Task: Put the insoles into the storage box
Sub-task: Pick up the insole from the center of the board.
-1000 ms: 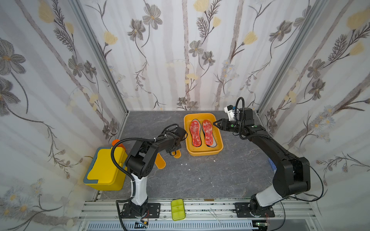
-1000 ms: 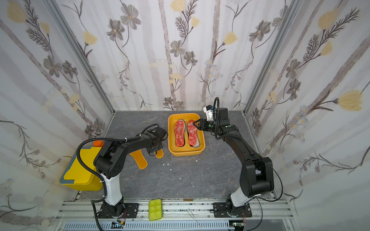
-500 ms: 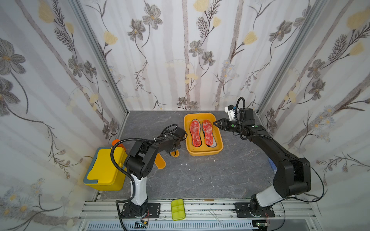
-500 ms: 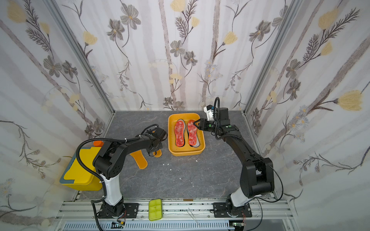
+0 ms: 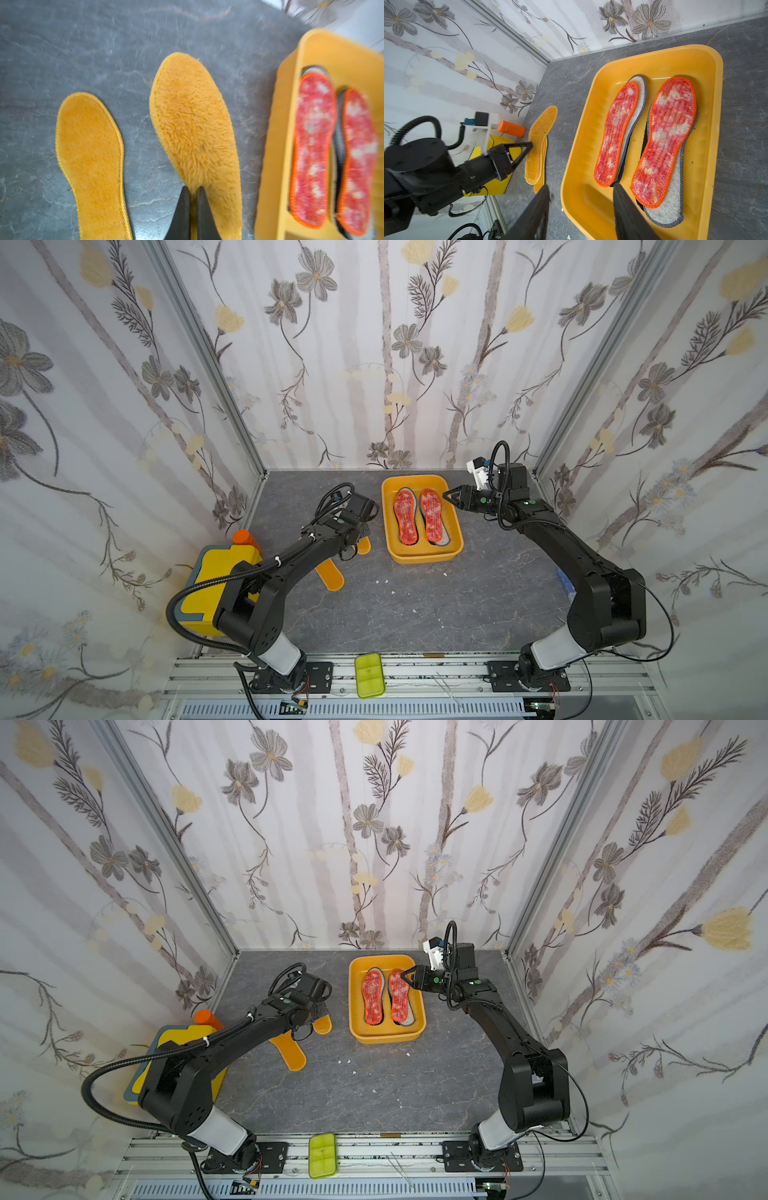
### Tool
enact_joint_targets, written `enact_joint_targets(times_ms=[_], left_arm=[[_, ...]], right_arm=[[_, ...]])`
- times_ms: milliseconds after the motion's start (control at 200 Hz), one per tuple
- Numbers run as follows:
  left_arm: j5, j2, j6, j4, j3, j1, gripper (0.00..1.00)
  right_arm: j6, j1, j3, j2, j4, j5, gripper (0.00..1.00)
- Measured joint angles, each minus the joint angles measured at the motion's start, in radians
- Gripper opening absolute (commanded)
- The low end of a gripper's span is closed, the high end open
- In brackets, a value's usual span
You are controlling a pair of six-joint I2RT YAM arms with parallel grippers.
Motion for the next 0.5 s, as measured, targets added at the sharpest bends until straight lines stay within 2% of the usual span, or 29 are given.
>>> enact_joint_targets(times_ms=[170,355,500], left_arm=[[0.010,-0.136,0.047,0.071,-0.034,-0.005,0.00],[0.109,-0.357,0.074,0.367,-0.282,-0.042,0.00],[0.161,-0.423,0.110,0.574,-0.373,-0.098,0.00]], right_arm=[[0.010,0.005,0.002,-0.007,0.000,-0.020,0.50],[0.047,0.035,0.006,-0.024,0.017,-0.055,0.50],[0.085,0.102,0.018,-0.024,0.050,-0.063,0.50]])
